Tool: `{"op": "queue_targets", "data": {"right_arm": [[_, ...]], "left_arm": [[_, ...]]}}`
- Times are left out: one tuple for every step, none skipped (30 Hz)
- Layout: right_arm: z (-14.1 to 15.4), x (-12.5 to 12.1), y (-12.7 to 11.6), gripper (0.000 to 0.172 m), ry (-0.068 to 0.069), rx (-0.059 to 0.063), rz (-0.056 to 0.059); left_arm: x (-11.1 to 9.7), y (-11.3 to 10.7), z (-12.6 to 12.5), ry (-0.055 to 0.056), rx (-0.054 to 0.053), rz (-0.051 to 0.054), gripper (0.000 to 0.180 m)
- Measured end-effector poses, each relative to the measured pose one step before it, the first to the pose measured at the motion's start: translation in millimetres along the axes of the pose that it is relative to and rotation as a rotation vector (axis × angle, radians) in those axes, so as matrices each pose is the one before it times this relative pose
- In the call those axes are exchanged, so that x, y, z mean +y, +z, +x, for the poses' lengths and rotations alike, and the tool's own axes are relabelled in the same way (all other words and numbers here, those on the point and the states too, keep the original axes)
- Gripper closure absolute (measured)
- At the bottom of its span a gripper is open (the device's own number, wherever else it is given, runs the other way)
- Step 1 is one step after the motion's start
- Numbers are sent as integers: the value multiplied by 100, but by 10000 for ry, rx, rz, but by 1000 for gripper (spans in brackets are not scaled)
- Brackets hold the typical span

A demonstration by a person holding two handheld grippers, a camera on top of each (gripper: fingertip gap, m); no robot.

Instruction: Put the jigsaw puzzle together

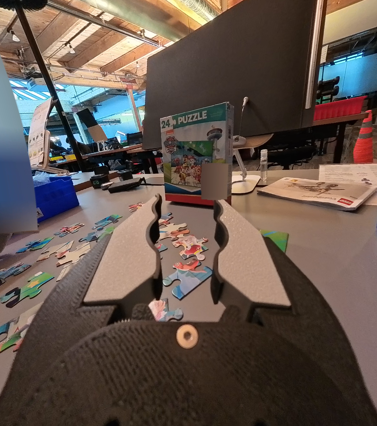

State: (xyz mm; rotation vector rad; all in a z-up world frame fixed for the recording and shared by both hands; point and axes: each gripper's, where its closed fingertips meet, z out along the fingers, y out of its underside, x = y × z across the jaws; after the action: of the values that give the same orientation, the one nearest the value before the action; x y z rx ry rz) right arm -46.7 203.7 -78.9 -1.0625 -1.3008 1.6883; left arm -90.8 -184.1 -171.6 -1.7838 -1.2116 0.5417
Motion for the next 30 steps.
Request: {"op": "queue_targets", "data": {"right_arm": [[23,2,4,128,-1,7,-2],[12,-5,-2,128,3,4,2],[5,-14,-12,128,10,-2,6],[-9,-11,-19,128,12,-9,11],[4,-19,-19,128,5,-2,10],[4,-10,-19,128,2,3,5],[18,-8,-26,128,9,2,7],[16,-7,-17,128,15,1,7],[17,-10,-30,128,21,1,7],[23,-18,-41,128,31,-1,16],[31,-46,-45,128,37,5,26],[59,-34,-28,128,39,19,26],[58,-1,-8,128,54,8,9],[6,28,25,128,74,-33,-9],[-21,32,38,128,72,-42,-16],[-18,36,31,128,49,-27,-15],[-8,6,0,128,20,-13,0],[1,-10,-16,128,4,0,11],[8,-23,-22,128,-2,7,13],[11,-22,-27,128,5,6,11],[9,1,-7,128,13,-1,2],[9,7,9,128,19,-4,-1],[-1,6,0,128,20,-8,0],[-3,-4,-3,128,8,-4,1],[7,6,1,128,-2,3,3],[-1,-15,-5,128,-4,2,3],[-8,-1,-4,128,-4,2,2],[9,15,5,128,0,2,-4],[-1,2,8,128,4,-1,-1],[19,-4,7,128,2,5,2]], "left_arm": [[-172,392,-312,284,-229,-232,114],[-227,465,-394,337,-271,-217,113],[-268,570,-438,335,-270,-168,113],[-150,685,-447,294,-230,-211,113],[109,750,-343,245,-165,-352,113],[209,738,-126,187,-47,-393,112],[292,649,-88,96,-18,-411,110],[409,543,-132,-10,-21,-431,107],[417,435,-112,-102,2,-348,103],[302,236,43,-110,128,-163,102],[36,18,51,-179,170,74,104],[162,19,-65,-186,127,2,104],[96,-11,-129,-199,95,48,105],[22,-73,-228,-59,-29,90,110],[47,-92,-180,13,-44,33,116],[29,-100,-42,0,43,-16,124],[51,-72,-26,34,50,-51,132],[13,-58,19,66,89,-37,137],[40,-17,21,126,94,-57,137],[36,-15,11,190,103,-54,137],[14,1,36,187,140,-71,137],[11,7,49,200,172,-104,137],[-27,17,73,243,220,-114,137],[-16,10,76,312,240,-126,137],[-36,37,57,326,266,-126,137],[-43,29,88,350,326,-134,137],[-15,42,140,389,387,-141,137],[-42,27,32,316,349,-91,137],[-53,-7,40,238,347,-96,138],[-29,-11,74,207,331,-122,138]]}}
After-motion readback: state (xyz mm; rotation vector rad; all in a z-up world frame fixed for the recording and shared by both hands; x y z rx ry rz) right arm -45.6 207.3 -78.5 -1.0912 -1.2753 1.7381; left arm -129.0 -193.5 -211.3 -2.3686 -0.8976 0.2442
